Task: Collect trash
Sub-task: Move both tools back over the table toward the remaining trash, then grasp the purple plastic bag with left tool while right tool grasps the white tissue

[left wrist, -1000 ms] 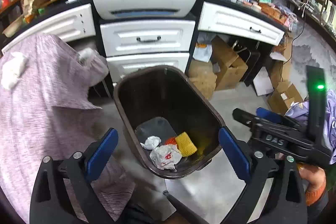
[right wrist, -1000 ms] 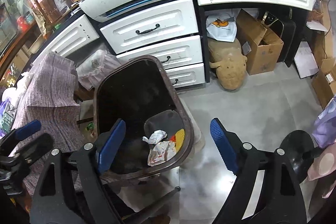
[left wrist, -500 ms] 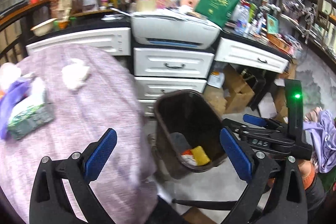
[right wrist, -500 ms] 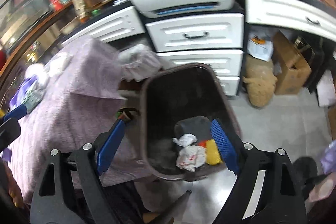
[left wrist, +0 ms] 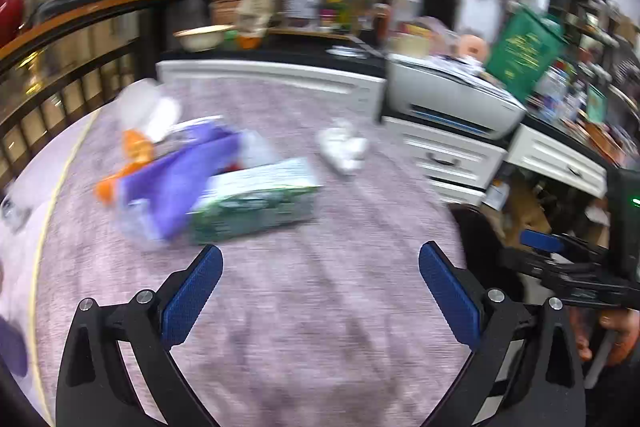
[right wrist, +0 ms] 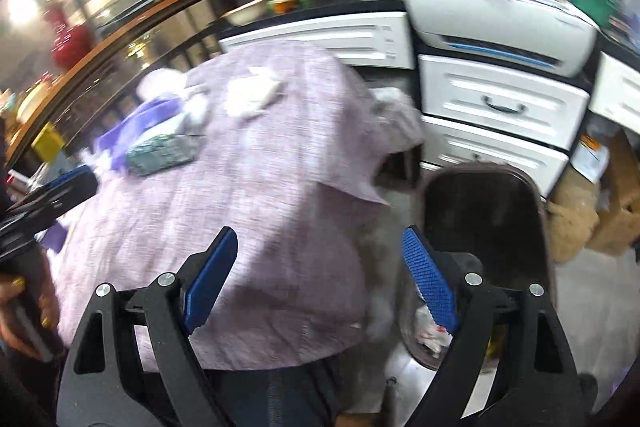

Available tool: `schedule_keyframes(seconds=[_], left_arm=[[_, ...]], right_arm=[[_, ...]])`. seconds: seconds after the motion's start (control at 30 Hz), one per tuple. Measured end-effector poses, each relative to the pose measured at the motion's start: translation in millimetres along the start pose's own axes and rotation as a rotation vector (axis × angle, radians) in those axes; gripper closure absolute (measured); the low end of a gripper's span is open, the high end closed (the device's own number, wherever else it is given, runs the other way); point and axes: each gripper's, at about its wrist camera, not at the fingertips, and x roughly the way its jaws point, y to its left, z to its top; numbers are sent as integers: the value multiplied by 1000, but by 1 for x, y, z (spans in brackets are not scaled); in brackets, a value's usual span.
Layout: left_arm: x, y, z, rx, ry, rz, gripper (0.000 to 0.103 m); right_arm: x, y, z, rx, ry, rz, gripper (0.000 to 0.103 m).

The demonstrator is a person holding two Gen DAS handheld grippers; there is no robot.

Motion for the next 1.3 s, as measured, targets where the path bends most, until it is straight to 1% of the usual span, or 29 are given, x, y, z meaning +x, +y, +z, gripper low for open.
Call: schedule_keyframes(seconds=[0.13, 0.27, 0.4, 0.47, 0.5, 0.57, 0.63, 0.7, 0.73, 0.77, 0.8, 0.87, 0.9, 0.93, 0.97, 1.07, 1.13, 1.2, 1.23, 1.3], left_arm=[[-4, 45, 6, -56, -25, 62, 6], [-1, 76, 11, -39, -28, 112, 6], [13, 91, 12, 56, -5, 92, 6], [19, 93, 10, 101, 5, 34, 6], [21, 93, 9, 117, 5, 23, 6], [29, 92, 11, 159, 9, 24, 6], [38, 92, 14, 183, 15, 49, 6], [44, 94, 16, 193, 23, 37, 6], [45, 95, 16, 195, 22, 34, 11], [45, 95, 15, 197, 22, 34, 21], [46, 96, 15, 200, 29, 33, 26], [47, 99, 13, 199, 39, 43, 41], [46, 100, 12, 197, 36, 43, 42], [45, 102, 11, 191, 31, 38, 46], [45, 103, 10, 182, 30, 37, 55], [43, 108, 9, 148, 43, 29, 61], [39, 110, 9, 130, 37, 21, 64], [36, 113, 8, 111, 25, 37, 71], [35, 115, 8, 85, 18, 50, 73], [29, 122, 10, 23, -5, 41, 73]], right_arm=[[8, 25, 9, -53, 9, 18, 19], [16, 41, 12, -93, 31, 33, 19], [27, 49, 14, -108, 56, 30, 19], [32, 51, 15, -111, 70, 28, 19], [34, 52, 15, -113, 74, 26, 19], [38, 55, 17, -123, 81, 20, 19], [42, 58, 20, -131, 84, 17, 19], [47, 59, 25, -134, 85, 25, 19], [49, 59, 28, -133, 85, 27, 19], [52, 59, 31, -130, 85, 28, 19], [55, 58, 34, -126, 87, 29, 19], [63, 58, 42, -109, 93, 42, 19], [67, 58, 46, -102, 95, 48, 19], [71, 59, 50, -96, 97, 53, 19], [74, 60, 53, -95, 98, 53, 19], [85, 68, 66, -108, 91, 54, 19], [90, 72, 72, -117, 86, 56, 19], [97, 74, 81, -122, 76, 52, 19], [101, 75, 85, -122, 74, 50, 19], [110, 77, 94, -127, 75, 47, 19]])
